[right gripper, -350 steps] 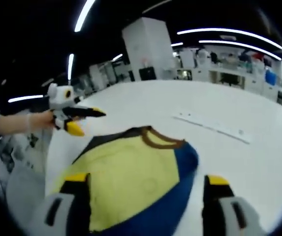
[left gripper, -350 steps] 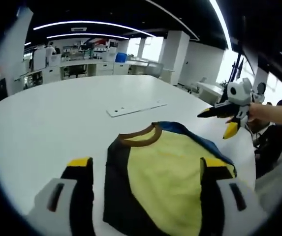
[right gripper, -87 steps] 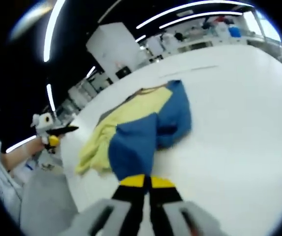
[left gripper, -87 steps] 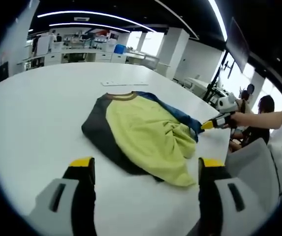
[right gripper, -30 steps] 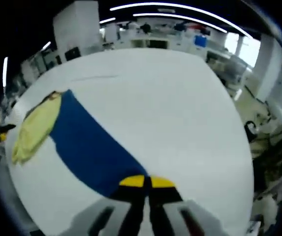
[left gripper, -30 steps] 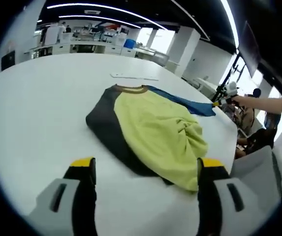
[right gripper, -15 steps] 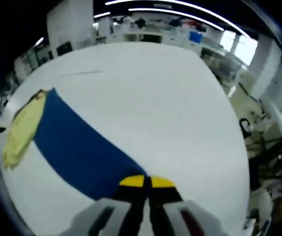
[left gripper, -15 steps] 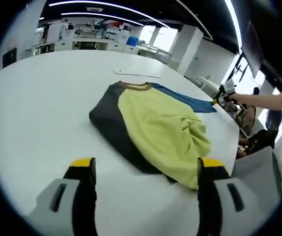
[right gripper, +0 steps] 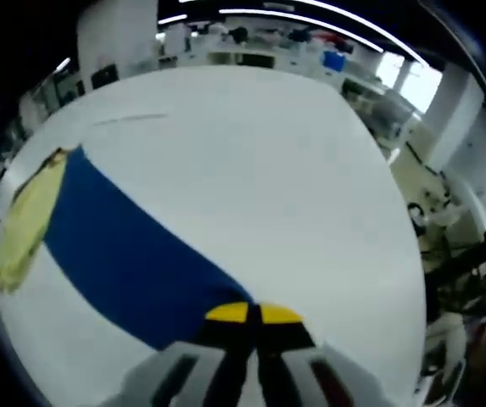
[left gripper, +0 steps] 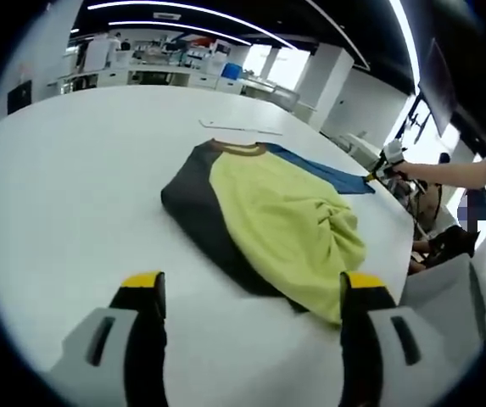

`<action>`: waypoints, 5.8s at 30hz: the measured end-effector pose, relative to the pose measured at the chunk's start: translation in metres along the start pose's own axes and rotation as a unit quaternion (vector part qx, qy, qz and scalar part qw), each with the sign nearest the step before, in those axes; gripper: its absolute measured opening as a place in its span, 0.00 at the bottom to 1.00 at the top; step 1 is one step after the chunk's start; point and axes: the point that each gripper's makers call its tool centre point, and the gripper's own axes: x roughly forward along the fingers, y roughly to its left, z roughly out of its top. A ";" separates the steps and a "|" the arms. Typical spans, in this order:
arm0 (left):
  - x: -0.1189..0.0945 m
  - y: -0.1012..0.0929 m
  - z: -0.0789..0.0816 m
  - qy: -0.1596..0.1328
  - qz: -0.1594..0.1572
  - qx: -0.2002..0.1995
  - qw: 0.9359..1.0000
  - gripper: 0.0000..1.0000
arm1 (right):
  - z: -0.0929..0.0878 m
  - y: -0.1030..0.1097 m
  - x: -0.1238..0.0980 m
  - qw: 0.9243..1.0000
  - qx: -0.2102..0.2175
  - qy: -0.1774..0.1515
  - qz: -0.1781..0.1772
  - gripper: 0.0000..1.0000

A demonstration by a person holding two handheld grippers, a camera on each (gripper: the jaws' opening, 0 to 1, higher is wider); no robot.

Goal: Fold the garment on the visible template until the final outline fits inside the template.

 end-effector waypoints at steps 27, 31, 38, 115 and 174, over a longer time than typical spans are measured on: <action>-0.006 0.003 0.006 -0.014 -0.004 0.007 1.000 0.82 | 0.026 0.059 -0.047 0.975 -0.037 -0.158 0.153 0.99; -0.008 0.003 0.009 -0.016 -0.004 0.011 1.000 0.82 | 0.020 0.077 -0.059 0.972 -0.061 -0.162 0.159 1.00; -0.009 0.001 0.009 -0.015 -0.005 0.017 1.000 0.80 | 0.014 0.102 -0.078 0.965 -0.084 -0.172 0.178 1.00; 0.037 -0.045 0.105 -0.106 -0.047 -0.048 0.992 0.00 | -0.029 0.177 -0.137 0.947 -0.087 -0.197 0.238 0.91; 0.045 -0.029 0.074 -0.068 -0.042 -0.001 0.997 0.72 | -0.036 0.188 -0.132 0.948 -0.074 -0.189 0.245 0.90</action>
